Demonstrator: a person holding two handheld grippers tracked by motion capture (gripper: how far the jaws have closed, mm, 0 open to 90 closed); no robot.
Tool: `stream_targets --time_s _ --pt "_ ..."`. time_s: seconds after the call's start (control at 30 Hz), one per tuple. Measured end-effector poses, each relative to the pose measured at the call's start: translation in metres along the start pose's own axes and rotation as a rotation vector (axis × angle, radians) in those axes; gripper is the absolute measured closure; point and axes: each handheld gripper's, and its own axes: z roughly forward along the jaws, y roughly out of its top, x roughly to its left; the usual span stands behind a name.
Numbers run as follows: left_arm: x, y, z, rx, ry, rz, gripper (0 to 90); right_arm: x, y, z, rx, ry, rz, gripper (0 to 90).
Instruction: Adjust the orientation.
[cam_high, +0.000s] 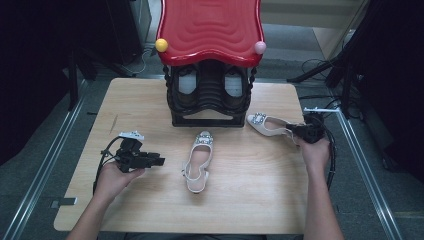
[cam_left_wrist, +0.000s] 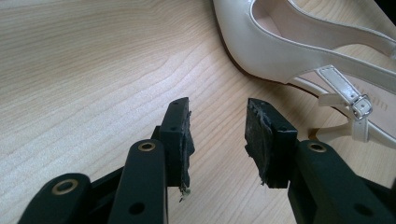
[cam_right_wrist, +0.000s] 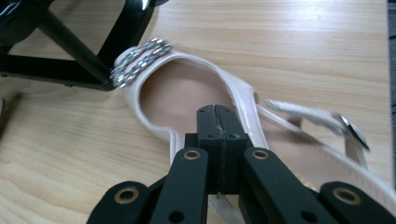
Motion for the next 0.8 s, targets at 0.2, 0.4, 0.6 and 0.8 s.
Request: stream_targets --time_s 0.2,0.4,0.6,0.8 --pt "0.000 0.005 0.004 -0.006 -0.004 0.011 60.5 0.008 -0.006 0.000 0.021 0.007 -0.004 90.0" --pt "-0.001 0.011 0.009 0.000 -0.013 0.021 60.3 0.017 -0.010 -0.002 0.044 -0.003 -0.021 90.0" --pt "-0.001 0.015 0.013 0.005 -0.019 0.029 60.3 0.017 -0.012 -0.009 0.023 -0.009 -0.025 90.0" --pt "-0.002 0.016 0.015 0.016 -0.021 0.036 60.1 0.013 -0.010 -0.026 -0.028 -0.019 -0.021 87.4"
